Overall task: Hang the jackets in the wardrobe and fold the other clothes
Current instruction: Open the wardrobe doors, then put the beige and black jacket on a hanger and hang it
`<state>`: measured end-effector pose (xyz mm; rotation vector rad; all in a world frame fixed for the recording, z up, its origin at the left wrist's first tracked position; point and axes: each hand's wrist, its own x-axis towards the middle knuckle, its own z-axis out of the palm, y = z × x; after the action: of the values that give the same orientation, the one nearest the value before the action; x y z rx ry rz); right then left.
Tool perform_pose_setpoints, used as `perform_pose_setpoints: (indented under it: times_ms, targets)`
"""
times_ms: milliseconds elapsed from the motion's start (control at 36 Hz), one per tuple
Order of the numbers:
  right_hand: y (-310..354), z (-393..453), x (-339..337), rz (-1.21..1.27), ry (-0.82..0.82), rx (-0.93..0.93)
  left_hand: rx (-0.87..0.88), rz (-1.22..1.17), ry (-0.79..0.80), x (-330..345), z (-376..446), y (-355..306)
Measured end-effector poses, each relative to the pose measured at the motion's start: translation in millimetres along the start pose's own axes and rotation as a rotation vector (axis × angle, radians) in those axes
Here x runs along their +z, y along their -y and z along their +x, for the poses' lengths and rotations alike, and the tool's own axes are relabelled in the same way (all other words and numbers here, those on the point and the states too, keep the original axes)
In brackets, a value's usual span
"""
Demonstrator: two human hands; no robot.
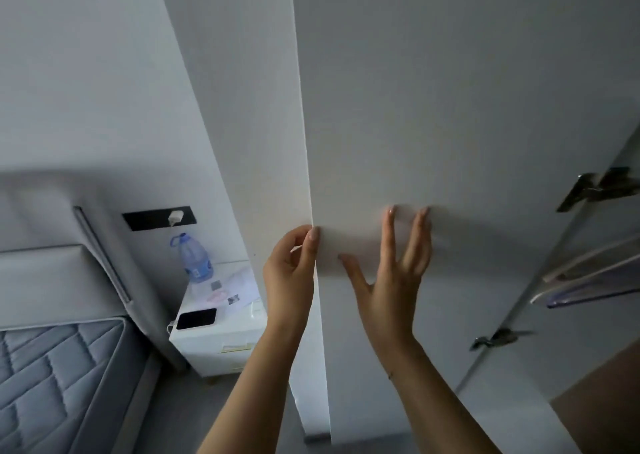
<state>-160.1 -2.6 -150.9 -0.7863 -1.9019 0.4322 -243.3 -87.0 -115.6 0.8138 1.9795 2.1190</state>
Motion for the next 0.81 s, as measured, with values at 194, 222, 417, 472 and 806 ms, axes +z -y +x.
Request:
perform_pose_setpoints:
  times_ms: [194, 222, 417, 472, 806]
  targets:
    - [5, -3, -9, 0.076, 0.015, -0.001, -0.051, 0.015, 0.133, -14, 2, -2]
    - [7, -5, -12, 0.118, 0.023, -0.006, -0.065, 0.013, 0.156, -20, 0, -3]
    - [56, -24, -17, 0.339, 0.166, -0.250, -0.131, -0.130, 0.009, -92, -18, -12]
    - [79, -31, -12, 0.441, 0.214, -0.218, -0.130, -0.130, -0.011, -118, -23, -17]
    - [256, -104, 83, 0.848, 1.100, 0.070, -0.053, -0.113, -0.379, -331, -72, -33]
